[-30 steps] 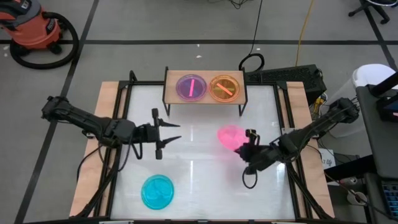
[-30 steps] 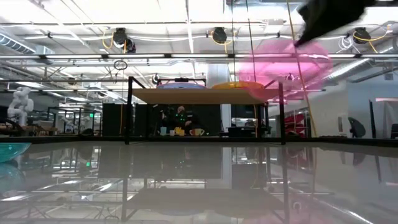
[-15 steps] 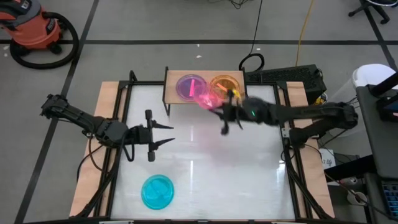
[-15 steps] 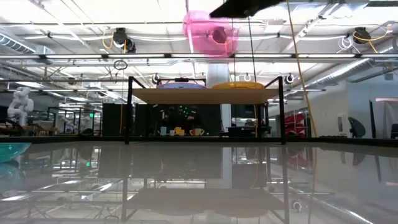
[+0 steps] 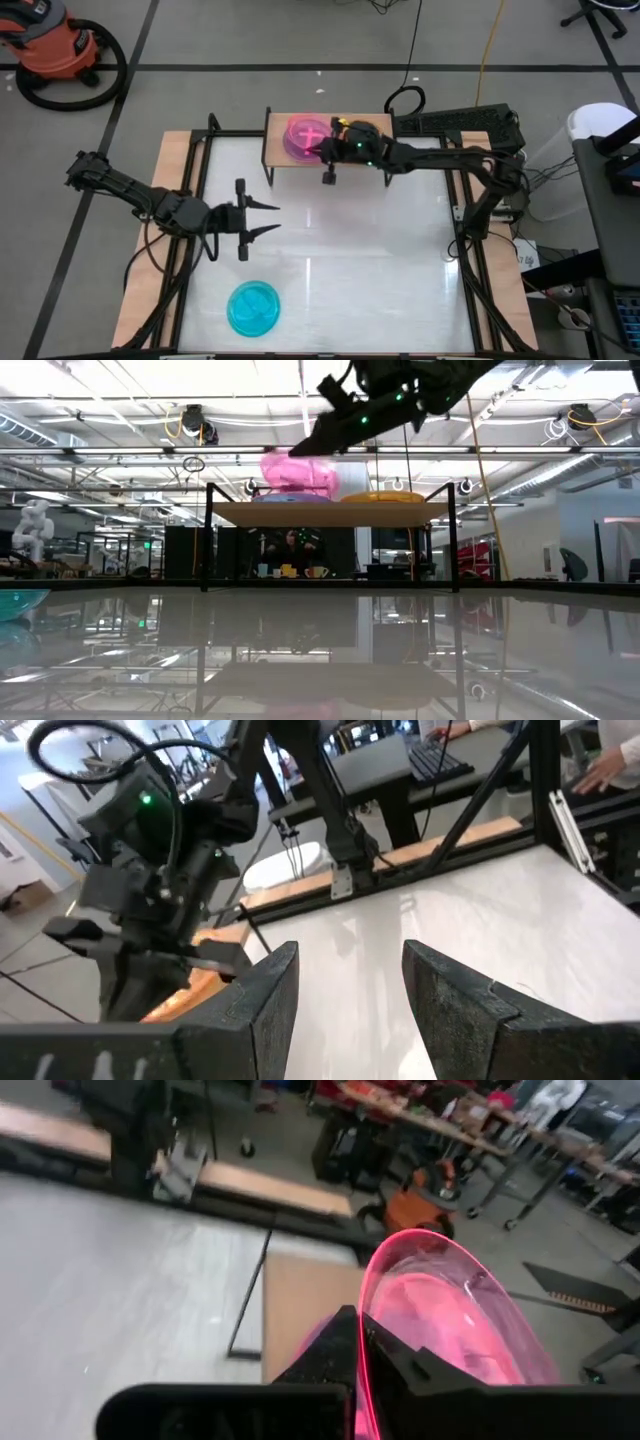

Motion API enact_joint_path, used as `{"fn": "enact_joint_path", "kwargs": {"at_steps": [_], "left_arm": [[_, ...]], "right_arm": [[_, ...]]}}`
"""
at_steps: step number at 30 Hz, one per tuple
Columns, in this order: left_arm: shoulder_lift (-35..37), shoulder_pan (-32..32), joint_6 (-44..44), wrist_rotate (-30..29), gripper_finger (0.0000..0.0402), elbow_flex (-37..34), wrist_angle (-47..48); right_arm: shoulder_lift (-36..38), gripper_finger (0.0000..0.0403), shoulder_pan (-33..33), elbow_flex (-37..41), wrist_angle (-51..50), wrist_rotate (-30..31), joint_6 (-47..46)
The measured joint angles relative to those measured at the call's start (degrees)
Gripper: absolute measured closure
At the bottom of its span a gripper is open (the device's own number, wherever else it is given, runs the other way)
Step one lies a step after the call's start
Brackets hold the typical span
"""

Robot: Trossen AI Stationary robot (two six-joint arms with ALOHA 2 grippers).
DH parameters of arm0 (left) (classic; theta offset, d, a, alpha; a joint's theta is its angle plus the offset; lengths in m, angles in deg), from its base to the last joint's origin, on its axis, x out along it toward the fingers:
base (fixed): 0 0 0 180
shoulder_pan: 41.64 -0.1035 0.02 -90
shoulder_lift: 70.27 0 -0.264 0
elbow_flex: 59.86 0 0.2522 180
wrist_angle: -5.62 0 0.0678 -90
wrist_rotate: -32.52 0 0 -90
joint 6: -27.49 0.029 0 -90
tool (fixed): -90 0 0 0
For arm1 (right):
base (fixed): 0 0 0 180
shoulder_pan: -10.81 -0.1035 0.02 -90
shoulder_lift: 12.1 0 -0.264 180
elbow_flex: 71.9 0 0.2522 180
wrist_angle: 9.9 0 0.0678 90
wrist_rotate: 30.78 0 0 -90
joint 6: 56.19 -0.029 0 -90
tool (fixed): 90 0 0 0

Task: Place and stack plates onto a shelf
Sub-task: Stack the pink plate on top of the pink plate on the shelf, then stack the blue plate on top of the pink plate on the shelf

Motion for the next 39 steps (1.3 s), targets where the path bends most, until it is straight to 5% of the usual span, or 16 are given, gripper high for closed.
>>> {"fn": "enact_joint_path", "kwargs": {"at_steps": [8, 14, 24, 33, 39], "left_arm": [[0.0, 0.0, -0.42, 0.01, 0.0216, 0.0, 2.64], [0.0, 0.0, -0.5, 0.01, 0.0216, 0.0, 3.16], [-3.17, 0.88, -9.64, 1.29, 0.0216, 0.04, 12.68], [-17.42, 4.39, -21.92, 12.53, 0.0216, 0.02, 19.47], [-24.29, 6.16, -25.06, 12.93, 0.0216, 0.02, 20.85]], "right_arm": [[-2.96, 0.0393, 0.61, 0.0, 0.15, 3.23, 0.78], [-2.04, 0.0341, -0.64, 0.0, -0.09, 2.63, -0.04], [12.98, 0.0265, -5.82, 0.02, -15.94, 1.59, -2.73], [27.57, 0.027, -16.09, 0.02, -34.92, 1.91, -11.78], [30.41, 0.027, -29.22, 2.98, -36.72, 11.47, -14.3]]}}
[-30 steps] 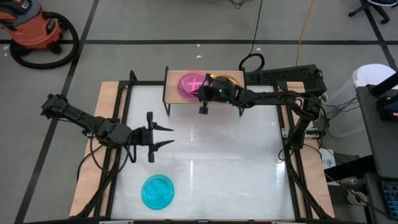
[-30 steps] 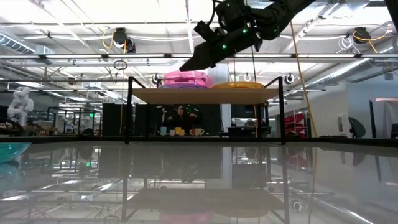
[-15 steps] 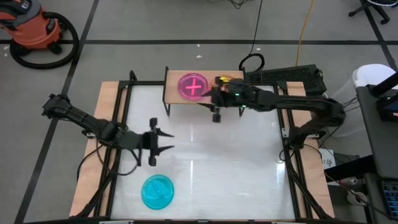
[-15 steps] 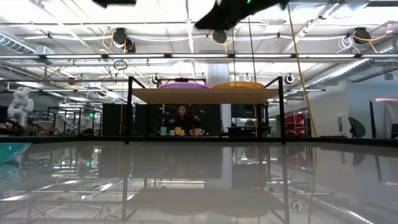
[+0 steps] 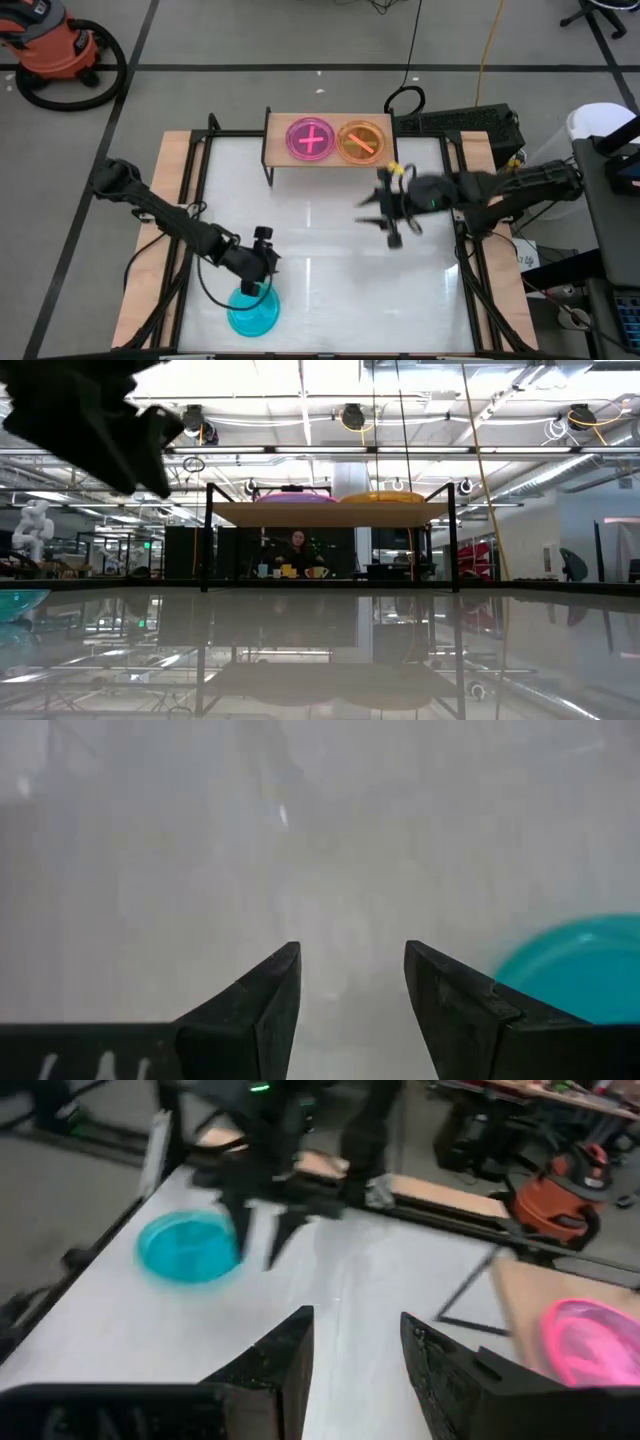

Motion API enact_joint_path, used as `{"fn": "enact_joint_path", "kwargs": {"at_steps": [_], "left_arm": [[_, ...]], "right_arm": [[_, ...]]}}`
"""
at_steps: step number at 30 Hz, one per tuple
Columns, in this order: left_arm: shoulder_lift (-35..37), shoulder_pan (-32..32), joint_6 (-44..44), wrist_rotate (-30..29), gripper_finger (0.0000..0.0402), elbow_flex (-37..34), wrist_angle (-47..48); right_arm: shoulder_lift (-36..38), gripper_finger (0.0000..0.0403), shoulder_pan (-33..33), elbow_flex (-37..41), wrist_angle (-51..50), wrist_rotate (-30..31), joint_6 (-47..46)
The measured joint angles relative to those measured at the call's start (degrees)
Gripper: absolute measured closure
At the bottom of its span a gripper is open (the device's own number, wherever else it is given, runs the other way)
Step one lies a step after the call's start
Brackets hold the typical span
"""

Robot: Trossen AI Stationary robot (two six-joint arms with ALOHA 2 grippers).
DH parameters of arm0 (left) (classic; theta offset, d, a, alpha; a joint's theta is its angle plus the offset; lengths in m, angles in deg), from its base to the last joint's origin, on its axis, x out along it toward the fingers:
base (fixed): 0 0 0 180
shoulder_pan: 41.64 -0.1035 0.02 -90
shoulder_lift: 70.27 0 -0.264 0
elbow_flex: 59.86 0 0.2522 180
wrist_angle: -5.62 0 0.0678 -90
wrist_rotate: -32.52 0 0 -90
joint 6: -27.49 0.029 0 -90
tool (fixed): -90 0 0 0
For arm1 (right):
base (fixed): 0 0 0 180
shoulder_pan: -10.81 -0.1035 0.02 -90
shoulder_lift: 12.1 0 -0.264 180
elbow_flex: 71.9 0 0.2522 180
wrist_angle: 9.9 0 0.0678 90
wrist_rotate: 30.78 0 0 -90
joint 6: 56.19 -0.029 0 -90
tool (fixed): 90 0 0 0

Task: Place and stack plates onto a shelf
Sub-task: Stack the blue plate on top of the pink plate on the shelf

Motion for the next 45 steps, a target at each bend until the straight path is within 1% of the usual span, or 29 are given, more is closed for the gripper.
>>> {"fn": "enact_joint_path", "kwargs": {"at_steps": [4, 7, 10, 15, 18, 22, 26, 31, 37, 40, 45], "left_arm": [[-1.42, -0.74, -5.16, 5.21, 0.0216, 0.0, 1.58], [-1.46, -0.92, -6.64, 6.13, 0.0216, 0.0, 1.5], [-1.46, -1.11, -6.23, 8.36, 0.0216, -0.02, 1.93], [-1.46, -2.46, -6.51, 16.5, 0.0216, -3.07, -1.36], [-1.46, -2.64, -8.31, 20.2, 0.0216, -6.28, -5.36], [-1.46, -2.64, -10.55, 20.91, 0.0216, -9.86, -9.0], [-1.46, -2.64, -12.28, 20.87, 0.0216, -12.38, -10.1], [-1.46, -2.64, -14.12, 20.72, 0.0216, -14.77, -12.72], [-1.46, -2.6, -15.32, 20.72, 0.0221, -15.37, -12.91], [-2.34, -2.36, -15.3, 20.62, 0.0248, -15.37, -13.6], [-4.43, -1.7, -14.49, 19.92, 0.031, -15.23, -15.43]], "right_arm": [[0.7, 0.027, -7.4, 6.06, 1.53, 7.82, -1.98], [1.44, 0.0271, -11.62, 12.61, 2.79, 12.38, -7.84], [3.51, 0.0271, -15.15, 21.05, 9.43, 16.8, -10.75], [10.34, 0.0271, -18.2, 33.65, 24.97, 17.16, -10.94], [15.34, 0.0271, -19.15, 39.63, 31.26, 17.18, -10.98], [21.39, 0.0271, -19.48, 46.42, 38.53, 17.14, -10.9], [26.13, 0.0271, -19.48, 52.62, 46.63, 17.13, -10.49], [30.96, 0.0271, -19.48, 58.01, 54.62, 17.04, -9.19], [34.5, 0.0271, -19.46, 60.2, 57.08, 16.92, -7.98], [35.06, 0.0271, -19.46, 60.21, 57.27, 16.92, -7.91], [35.11, 0.0271, -19.46, 60.21, 57.4, 16.9, -7.91]]}}
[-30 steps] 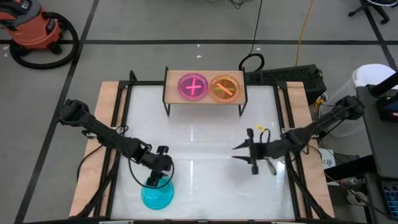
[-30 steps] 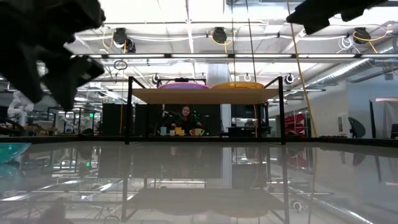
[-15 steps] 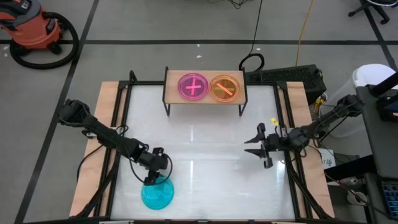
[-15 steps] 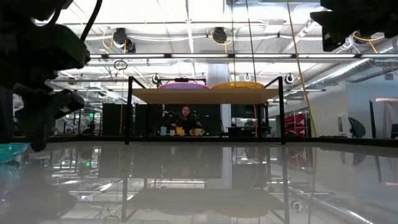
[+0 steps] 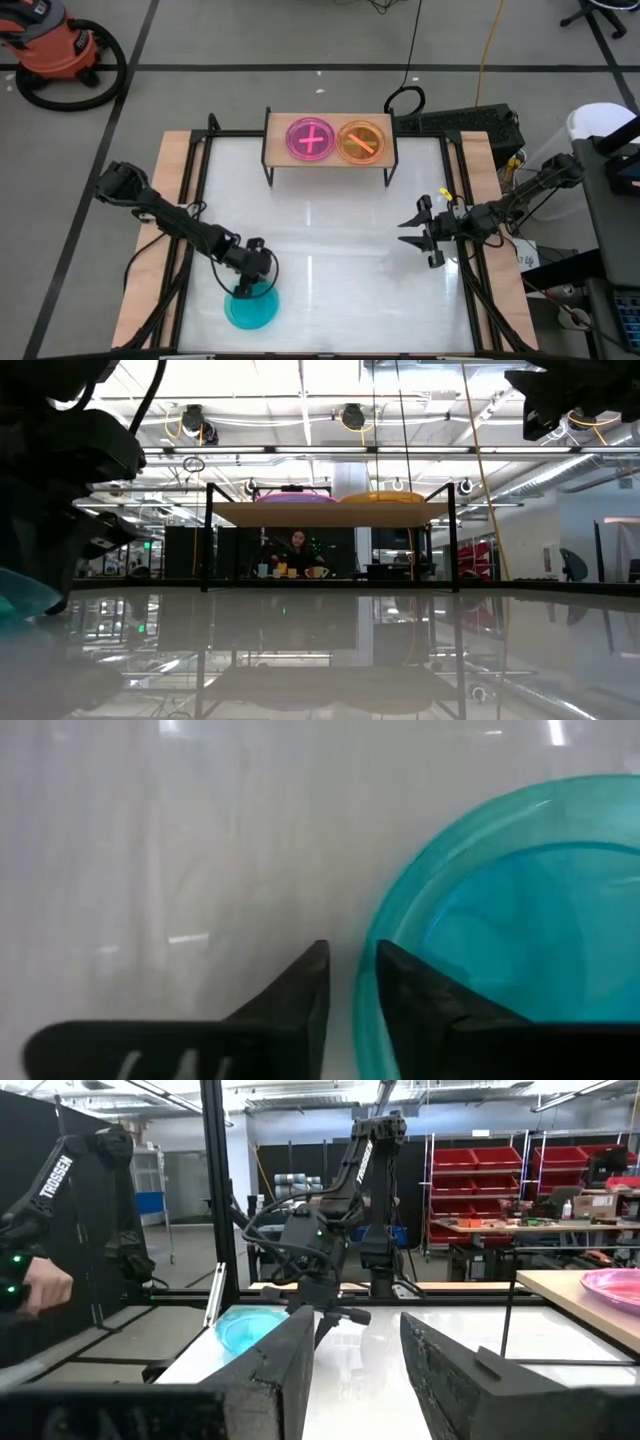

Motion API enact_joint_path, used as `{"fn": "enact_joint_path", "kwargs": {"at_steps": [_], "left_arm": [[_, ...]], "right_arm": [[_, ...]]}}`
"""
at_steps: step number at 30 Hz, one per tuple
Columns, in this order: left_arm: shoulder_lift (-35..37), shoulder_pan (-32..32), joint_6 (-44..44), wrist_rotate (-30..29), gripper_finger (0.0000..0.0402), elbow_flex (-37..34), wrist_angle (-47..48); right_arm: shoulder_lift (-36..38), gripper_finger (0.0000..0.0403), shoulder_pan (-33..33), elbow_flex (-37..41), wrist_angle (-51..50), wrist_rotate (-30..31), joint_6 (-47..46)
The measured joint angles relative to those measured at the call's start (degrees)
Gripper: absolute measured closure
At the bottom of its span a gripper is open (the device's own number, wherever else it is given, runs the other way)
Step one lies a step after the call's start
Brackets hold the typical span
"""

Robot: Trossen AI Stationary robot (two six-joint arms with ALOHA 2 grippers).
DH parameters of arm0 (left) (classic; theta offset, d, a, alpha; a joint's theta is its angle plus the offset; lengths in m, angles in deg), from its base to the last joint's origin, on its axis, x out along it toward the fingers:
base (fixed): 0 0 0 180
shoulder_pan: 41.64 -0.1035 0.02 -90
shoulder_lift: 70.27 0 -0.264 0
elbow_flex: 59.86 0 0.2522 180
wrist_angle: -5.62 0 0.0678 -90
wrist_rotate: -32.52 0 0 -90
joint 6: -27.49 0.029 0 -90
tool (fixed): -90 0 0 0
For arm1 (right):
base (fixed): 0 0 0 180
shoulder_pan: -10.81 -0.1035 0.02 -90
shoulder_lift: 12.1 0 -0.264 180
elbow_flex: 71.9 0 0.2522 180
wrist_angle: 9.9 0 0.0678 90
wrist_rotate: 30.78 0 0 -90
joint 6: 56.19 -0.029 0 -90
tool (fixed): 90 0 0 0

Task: Place and stack plates onto a shelf
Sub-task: Stack the blue plate on top of the pink plate on the shelf

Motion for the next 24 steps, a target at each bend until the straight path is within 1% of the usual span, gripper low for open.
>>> {"fn": "enact_joint_path", "kwargs": {"at_steps": [6, 9, 11, 14, 19, 24], "left_arm": [[0.7, -0.12, 6.91, -0.46, 0.0361, 0.9, 1.6], [2.23, -1.3, 9.59, 2.52, 0.0392, 3.7, 6.19], [3.5, -2.32, 10.71, 2.63, 0.0396, 6.58, 11.34], [5.33, -3.69, 13.58, 1.2, 0.0398, 10.91, 18.01], [7.04, -5.56, 17.49, 0.44, 0.0399, 16.93, 23.45], [7.04, -4.97, 19.46, -3.84, 0.04, 20.74, 27.56]], "right_arm": [[0.0, 0.0271, 0.0, 0.0, -0.02, 0.0, 0.0], [0.0, 0.0271, 0.0, 0.0, -0.01, 0.02, -0.16], [0.0, 0.0271, 0.0, 0.0, 0.11, 0.04, -0.84], [0.0, 0.0271, 0.0, 0.0, 0.15, 0.04, -1.05], [-0.02, 0.0271, 0.0, 0.0, -0.19, 0.04, -1.69], [-0.13, 0.0271, 0.0, 0.0, -0.87, 0.03, -2.14]]}}
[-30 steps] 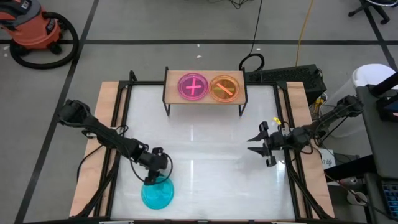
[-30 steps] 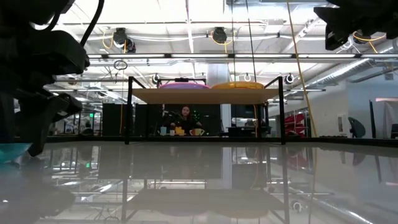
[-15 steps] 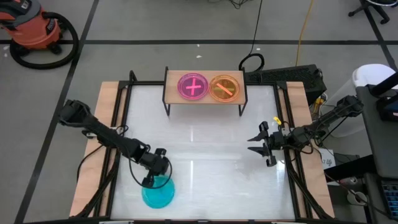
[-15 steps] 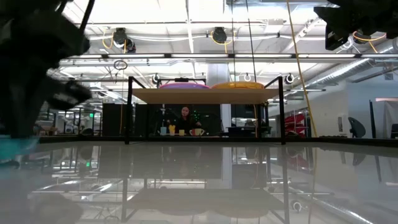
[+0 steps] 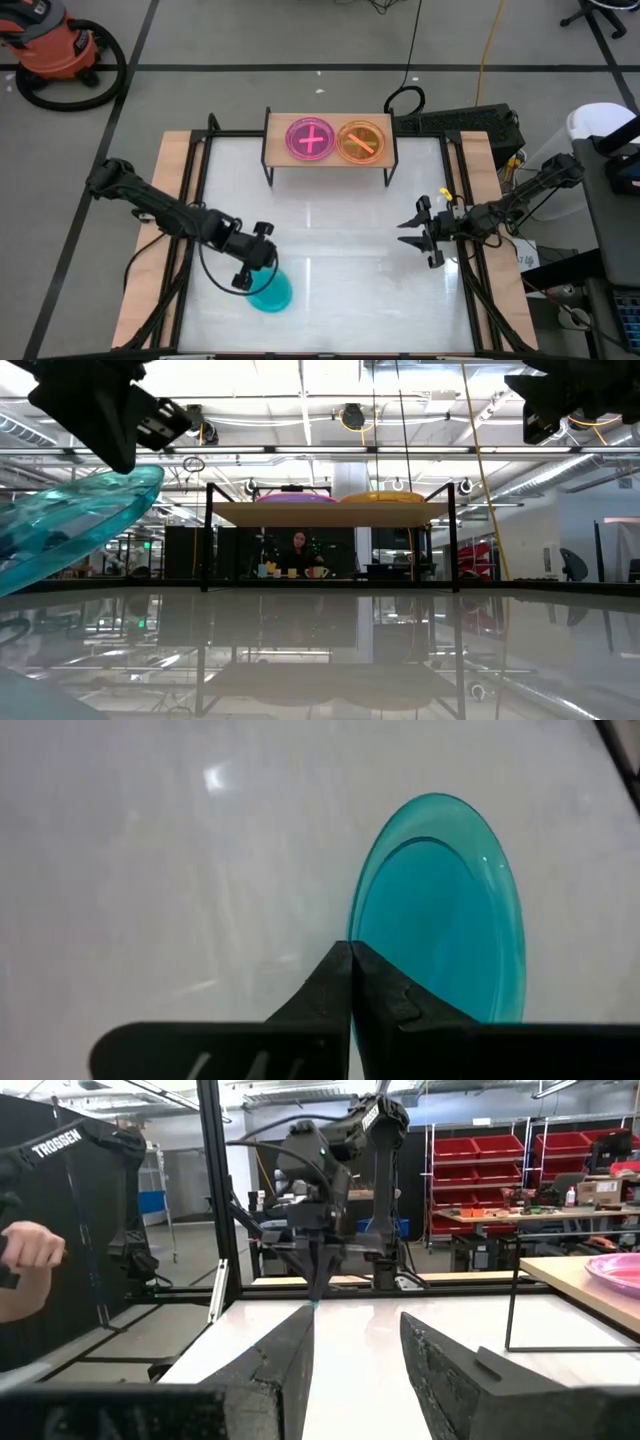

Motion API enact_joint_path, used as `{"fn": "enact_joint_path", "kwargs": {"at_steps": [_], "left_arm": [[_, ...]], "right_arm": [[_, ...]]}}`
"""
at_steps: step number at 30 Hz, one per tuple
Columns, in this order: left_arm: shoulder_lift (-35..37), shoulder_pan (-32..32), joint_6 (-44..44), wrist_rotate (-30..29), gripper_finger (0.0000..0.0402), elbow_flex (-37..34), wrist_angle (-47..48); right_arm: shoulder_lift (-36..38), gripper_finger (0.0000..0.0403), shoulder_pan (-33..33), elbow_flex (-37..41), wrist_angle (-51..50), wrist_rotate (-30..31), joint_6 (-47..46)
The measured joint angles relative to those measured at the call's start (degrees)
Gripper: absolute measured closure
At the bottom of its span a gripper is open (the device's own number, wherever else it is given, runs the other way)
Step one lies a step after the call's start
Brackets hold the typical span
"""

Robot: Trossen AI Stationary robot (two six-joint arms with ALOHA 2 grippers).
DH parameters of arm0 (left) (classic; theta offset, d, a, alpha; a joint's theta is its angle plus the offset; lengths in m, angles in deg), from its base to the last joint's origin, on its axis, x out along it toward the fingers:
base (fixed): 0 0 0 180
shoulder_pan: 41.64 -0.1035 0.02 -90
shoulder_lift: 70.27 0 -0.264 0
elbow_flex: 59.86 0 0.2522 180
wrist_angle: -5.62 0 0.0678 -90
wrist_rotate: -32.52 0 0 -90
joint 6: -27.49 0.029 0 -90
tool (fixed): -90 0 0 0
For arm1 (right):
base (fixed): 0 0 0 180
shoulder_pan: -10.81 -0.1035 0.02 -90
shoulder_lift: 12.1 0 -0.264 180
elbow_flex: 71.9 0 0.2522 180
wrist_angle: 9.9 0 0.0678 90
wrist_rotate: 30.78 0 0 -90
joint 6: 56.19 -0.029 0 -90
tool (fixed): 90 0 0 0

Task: Place and stack plates onto a shelf
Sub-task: Stack the blue plate on top of the pink plate on the shelf

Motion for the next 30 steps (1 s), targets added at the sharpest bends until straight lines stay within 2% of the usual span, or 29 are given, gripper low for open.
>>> {"fn": "enact_joint_path", "kwargs": {"at_steps": [5, 10, 18, 23, 30], "left_arm": [[-0.02, 1.89, 0.47, -2.45, 0.04, 0.42, 1.69], [-0.02, 3.62, -7.23, -2.16, 0.0392, -1.17, 3.18], [-0.04, 3.76, -15.85, 6.25, 0.0345, -12.01, -5.08], [-0.04, 3.61, -17.63, 6.22, 0.0313, -15.14, -8.43], [-0.04, 3.61, -18.08, 6.11, 0.0294, -15.17, -9.68]], "right_arm": [[0.0, 0.0271, 0.0, 0.0, -0.25, 0.04, 0.0], [0.0, 0.0271, 0.0, 0.0, -0.25, 0.06, -0.25], [-0.04, 0.0271, 0.0, 0.0, -0.9, 0.1, -0.42], [-0.04, 0.0271, 0.0, 0.0, -0.9, 0.15, -0.31], [-0.04, 0.0271, 0.0, 0.0, -1.06, 0.15, -0.28]]}}
